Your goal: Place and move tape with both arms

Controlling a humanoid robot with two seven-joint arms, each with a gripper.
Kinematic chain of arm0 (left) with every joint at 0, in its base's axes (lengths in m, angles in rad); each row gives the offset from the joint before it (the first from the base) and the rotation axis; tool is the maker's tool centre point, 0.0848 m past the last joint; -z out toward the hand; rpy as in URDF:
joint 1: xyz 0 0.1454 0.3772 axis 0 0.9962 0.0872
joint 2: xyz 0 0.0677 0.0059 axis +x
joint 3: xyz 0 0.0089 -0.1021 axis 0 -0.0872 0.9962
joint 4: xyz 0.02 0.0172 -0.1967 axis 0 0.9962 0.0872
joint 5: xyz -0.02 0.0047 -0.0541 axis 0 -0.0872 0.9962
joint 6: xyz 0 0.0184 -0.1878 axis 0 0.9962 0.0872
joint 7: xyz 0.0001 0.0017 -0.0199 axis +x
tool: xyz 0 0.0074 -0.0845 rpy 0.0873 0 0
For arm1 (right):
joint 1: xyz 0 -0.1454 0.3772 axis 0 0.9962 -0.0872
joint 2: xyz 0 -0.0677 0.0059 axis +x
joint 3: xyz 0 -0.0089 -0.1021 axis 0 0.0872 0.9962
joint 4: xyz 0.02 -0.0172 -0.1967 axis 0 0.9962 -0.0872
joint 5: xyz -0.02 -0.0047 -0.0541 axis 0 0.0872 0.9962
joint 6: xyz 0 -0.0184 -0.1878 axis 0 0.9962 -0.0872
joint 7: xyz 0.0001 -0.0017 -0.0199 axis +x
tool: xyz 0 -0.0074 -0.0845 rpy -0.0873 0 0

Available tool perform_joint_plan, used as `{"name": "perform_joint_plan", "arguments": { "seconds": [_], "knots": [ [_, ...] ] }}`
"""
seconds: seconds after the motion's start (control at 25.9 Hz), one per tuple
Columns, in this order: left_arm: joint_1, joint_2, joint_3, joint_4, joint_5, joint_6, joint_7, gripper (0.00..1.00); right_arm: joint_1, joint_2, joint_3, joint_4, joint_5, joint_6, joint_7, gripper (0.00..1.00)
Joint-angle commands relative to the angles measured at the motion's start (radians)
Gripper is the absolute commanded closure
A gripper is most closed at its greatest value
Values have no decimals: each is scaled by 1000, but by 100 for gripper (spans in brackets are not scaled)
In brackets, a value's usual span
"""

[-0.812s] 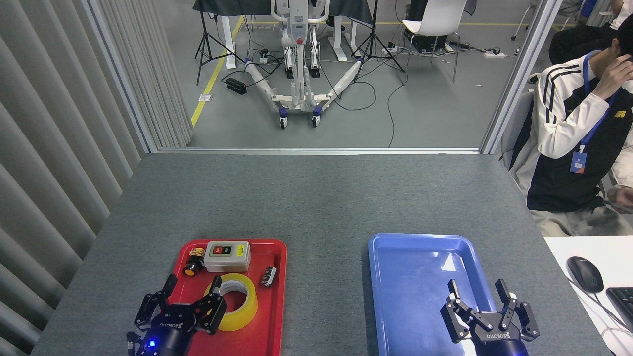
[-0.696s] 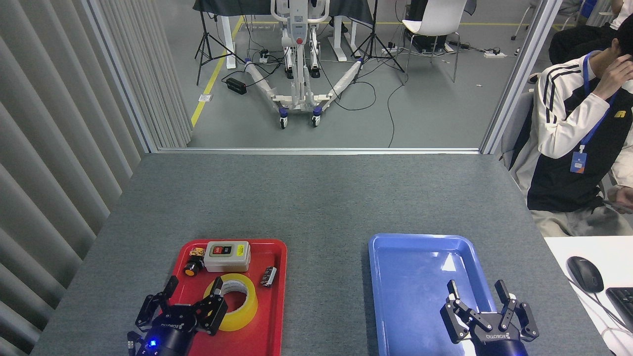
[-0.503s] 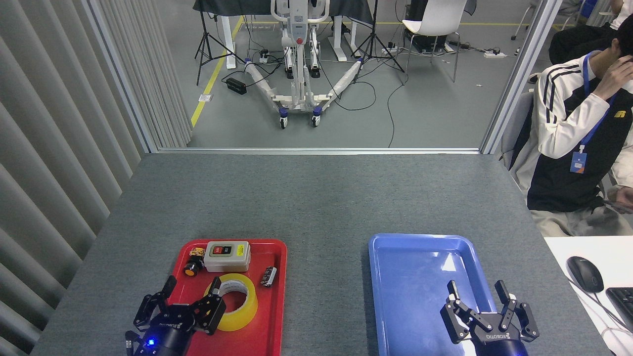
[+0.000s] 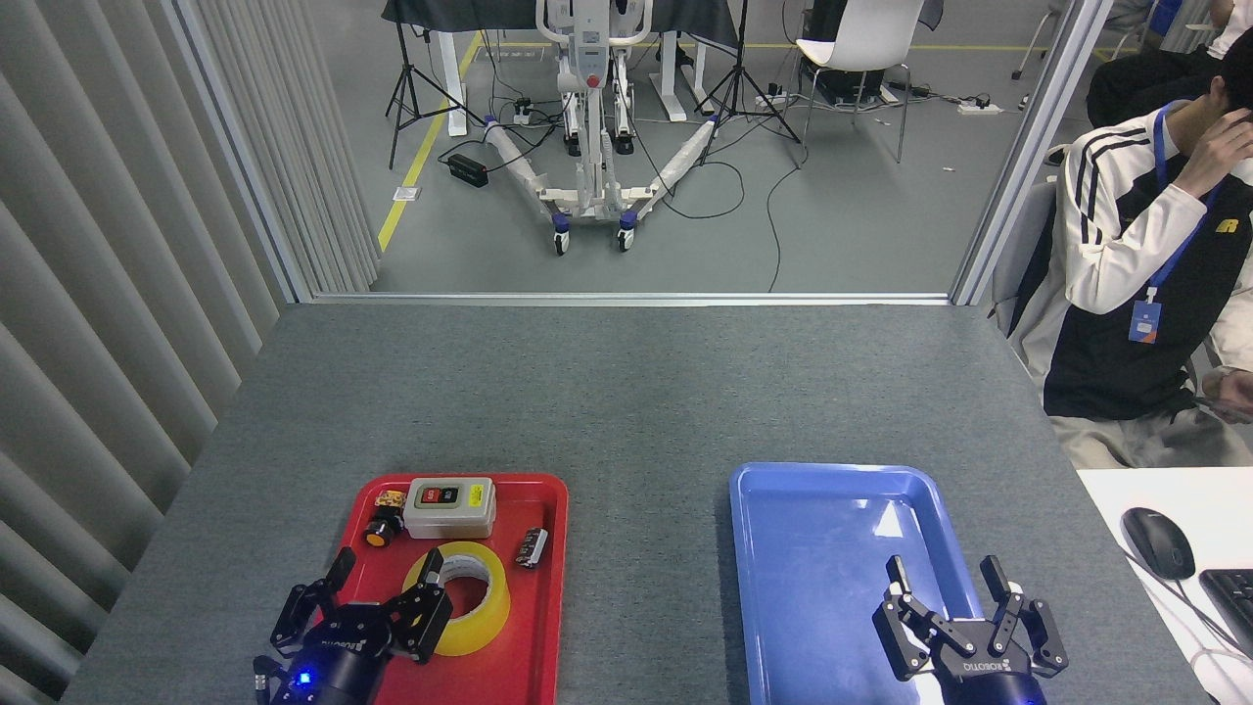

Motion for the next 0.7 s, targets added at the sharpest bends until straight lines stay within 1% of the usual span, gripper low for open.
{"name": "perform_joint_plan", "arguments": {
  "seconds": [0.0,0.12,0.15,0.19,0.23,0.31,0.39,0.46,0.5,0.54,0.66],
  "knots": [
    [0,9,1,-25,0,-11,-3,1,0,-2,-3,-1,0,0,-2,0],
    [-8,14,3,-27,0,-11,-28,0,0,-1,-5,-1,0,4,-2,0],
    [-15,19,1,-29,8,-11,-74,1,0,-1,-6,-1,0,4,-2,0],
    [-26,26,0,-30,15,-11,-157,1,0,-2,-8,-1,0,4,-2,0],
    [-41,38,0,-30,23,-11,-279,0,0,-2,-9,-1,0,4,-2,0],
    [-104,45,0,-32,38,-11,-566,1,0,-2,-9,-1,0,2,-2,0],
    [-198,51,-5,-30,64,-17,-871,1,0,-4,-11,-1,0,2,-2,0],
    [-265,63,-6,-19,94,-37,-1063,1,0,-4,-12,-1,0,0,-2,0],
    [-298,72,-6,-9,107,-46,-1129,1,0,-4,-12,-1,0,0,-2,0],
    [-318,81,-8,2,110,-47,-1152,1,0,-4,-12,-1,0,0,-2,0],
    [-365,101,-46,65,112,-47,-1171,1,0,-4,-12,-1,0,0,-2,0]
  ]
}}
